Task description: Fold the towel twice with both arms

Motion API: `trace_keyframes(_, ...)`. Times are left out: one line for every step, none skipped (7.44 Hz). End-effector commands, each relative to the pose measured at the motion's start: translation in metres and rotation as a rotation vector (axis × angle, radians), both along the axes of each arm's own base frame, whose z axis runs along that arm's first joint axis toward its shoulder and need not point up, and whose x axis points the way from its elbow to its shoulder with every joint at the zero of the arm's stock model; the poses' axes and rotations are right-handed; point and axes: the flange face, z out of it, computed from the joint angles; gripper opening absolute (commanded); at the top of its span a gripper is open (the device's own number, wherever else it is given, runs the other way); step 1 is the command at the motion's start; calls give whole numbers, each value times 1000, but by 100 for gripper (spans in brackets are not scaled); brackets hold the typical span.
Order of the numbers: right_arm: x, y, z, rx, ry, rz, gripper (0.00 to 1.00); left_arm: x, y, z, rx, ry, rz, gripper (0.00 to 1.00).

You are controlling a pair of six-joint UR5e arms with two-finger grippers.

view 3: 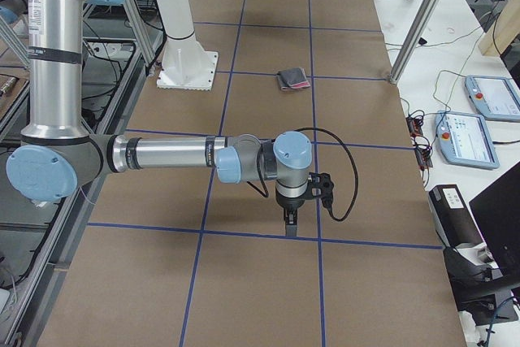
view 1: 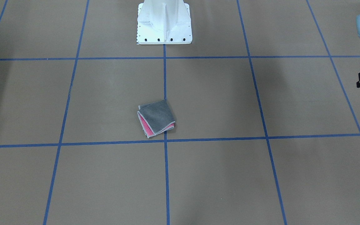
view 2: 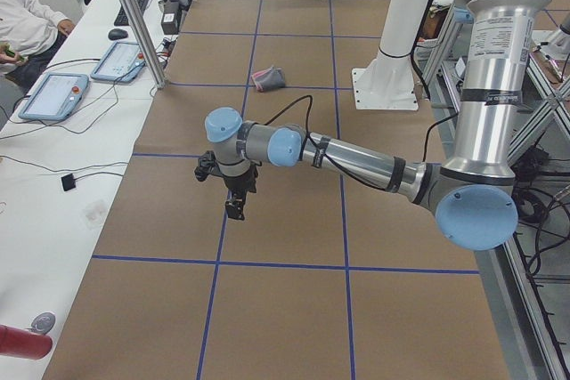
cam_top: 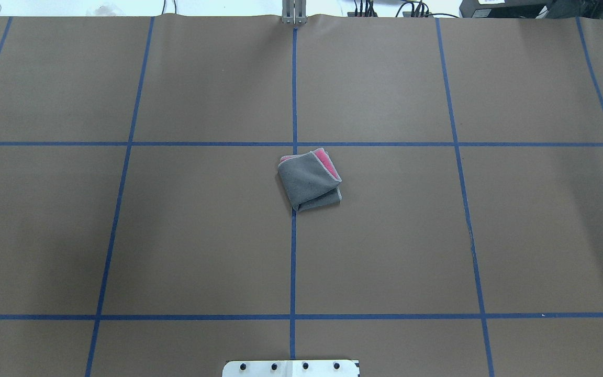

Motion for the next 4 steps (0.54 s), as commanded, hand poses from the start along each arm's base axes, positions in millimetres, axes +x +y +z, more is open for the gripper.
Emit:
trace_keyframes(0, 4, 6, 7, 8, -20, 100, -54, 46, 53, -14, -1, 2, 100)
trace_keyframes(0, 6, 8, 5, 9, -19, 100, -59, 59, 67, -6, 0, -7, 100)
trace_keyframes(0, 6, 10, 2, 9, -18, 100, -63, 69, 83, -5, 0, -17, 100)
trace_keyframes(0, 7, 10, 2, 8, -18, 99, -63, 71, 95, 0, 0, -23, 100)
